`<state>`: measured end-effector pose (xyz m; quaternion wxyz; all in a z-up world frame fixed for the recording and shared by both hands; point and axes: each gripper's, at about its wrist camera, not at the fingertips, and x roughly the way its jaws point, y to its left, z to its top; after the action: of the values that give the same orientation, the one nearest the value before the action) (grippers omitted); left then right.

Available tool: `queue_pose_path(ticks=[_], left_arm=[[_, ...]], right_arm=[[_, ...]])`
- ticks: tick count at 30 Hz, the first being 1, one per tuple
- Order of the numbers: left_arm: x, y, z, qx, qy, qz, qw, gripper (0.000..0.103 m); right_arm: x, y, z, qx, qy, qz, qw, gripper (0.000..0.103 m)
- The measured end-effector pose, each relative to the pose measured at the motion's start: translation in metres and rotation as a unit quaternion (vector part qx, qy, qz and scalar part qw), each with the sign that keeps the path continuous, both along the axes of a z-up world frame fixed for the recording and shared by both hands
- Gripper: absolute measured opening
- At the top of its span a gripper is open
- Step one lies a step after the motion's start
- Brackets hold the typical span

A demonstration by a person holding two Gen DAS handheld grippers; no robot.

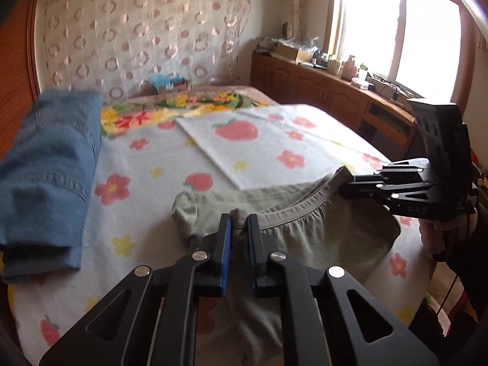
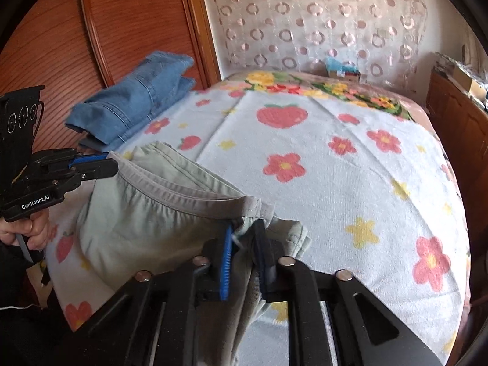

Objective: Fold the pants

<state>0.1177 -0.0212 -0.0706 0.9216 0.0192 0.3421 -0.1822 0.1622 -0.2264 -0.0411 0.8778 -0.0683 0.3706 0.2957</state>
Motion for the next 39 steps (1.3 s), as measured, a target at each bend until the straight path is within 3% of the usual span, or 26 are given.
queue_pose_path(ticks=[9, 15, 18, 22, 23, 24, 29, 34, 39], left_arm=[[0.019, 0.0, 0.029, -0.02, -0.03, 0.017, 0.9992, 0.011], [0.046, -0.007, 0.0, 0.016, 0.026, 0.025, 0.9992, 0.012], [0.046, -0.004, -0.009, 0.022, 0.042, 0.032, 0.9984, 0.021], [0.039, 0.001, -0.011, 0.027, 0.044, 0.034, 0.9981, 0.063], [0.036, 0.002, -0.011, 0.025, 0.044, 0.035, 0.9981, 0.076], [0.032, 0.004, -0.01, 0.022, 0.043, 0.038, 0.9981, 0.079], [0.014, 0.006, -0.01, 0.02, 0.037, 0.037, 0.9984, 0.08], [0.019, 0.005, -0.023, 0.026, 0.061, 0.039, 0.997, 0.08], [0.028, 0.006, -0.037, 0.026, 0.087, 0.041, 0.995, 0.08]], right_arm=[[-0.014, -0.007, 0.023, 0.025, -0.068, -0.038, 0.997, 0.006], [-0.002, 0.003, 0.002, -0.008, -0.035, -0.057, 0.998, 0.007], [0.001, 0.005, -0.003, -0.018, -0.023, -0.066, 0.997, 0.014], [0.001, 0.002, 0.001, -0.023, -0.026, -0.084, 0.996, 0.035], [0.0, 0.0, 0.003, -0.019, -0.025, -0.084, 0.996, 0.035], [-0.003, -0.001, 0.004, -0.014, -0.023, -0.084, 0.996, 0.036], [-0.019, -0.005, 0.006, -0.01, -0.017, -0.076, 0.997, 0.04], [-0.021, -0.01, 0.003, -0.009, -0.003, -0.079, 0.997, 0.05], [-0.012, -0.011, -0.001, -0.023, 0.012, -0.091, 0.996, 0.05]])
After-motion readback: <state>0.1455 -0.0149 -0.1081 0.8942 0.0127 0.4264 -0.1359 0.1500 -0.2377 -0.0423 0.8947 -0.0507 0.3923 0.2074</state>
